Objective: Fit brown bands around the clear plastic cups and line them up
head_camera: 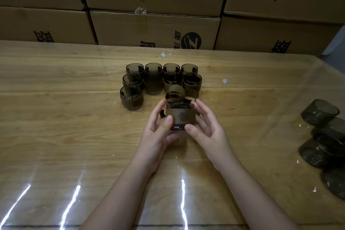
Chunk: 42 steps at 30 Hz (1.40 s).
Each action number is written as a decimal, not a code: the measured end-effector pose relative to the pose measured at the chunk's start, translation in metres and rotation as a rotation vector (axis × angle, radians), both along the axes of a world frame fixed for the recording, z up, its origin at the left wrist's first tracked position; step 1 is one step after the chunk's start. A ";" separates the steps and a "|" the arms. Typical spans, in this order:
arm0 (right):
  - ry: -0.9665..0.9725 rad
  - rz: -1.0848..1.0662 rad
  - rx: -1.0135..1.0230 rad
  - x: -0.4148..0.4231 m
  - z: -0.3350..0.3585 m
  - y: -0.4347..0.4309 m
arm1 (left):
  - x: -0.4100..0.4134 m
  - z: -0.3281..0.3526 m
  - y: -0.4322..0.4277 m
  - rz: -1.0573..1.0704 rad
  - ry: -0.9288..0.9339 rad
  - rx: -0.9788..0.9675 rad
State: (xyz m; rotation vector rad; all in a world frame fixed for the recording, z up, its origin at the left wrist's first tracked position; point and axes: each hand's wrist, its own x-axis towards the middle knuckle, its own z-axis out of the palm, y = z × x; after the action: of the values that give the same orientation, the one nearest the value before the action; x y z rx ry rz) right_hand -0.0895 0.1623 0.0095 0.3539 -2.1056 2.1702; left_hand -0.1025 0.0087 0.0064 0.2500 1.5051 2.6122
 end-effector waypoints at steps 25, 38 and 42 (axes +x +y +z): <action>0.116 -0.091 0.230 0.005 -0.009 -0.006 | 0.015 -0.002 0.000 0.229 0.140 -0.352; 0.104 -0.117 0.325 0.003 -0.011 -0.006 | -0.017 0.040 -0.040 0.590 0.255 -0.801; -0.024 -0.164 0.183 -0.002 -0.013 -0.003 | -0.048 0.053 -0.055 0.669 0.315 -1.076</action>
State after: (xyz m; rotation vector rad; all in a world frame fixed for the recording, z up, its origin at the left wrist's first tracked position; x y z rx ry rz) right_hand -0.0917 0.1590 -0.0032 0.1623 -2.2646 1.9090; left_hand -0.1509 -0.0458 0.0599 0.0316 3.2502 1.6702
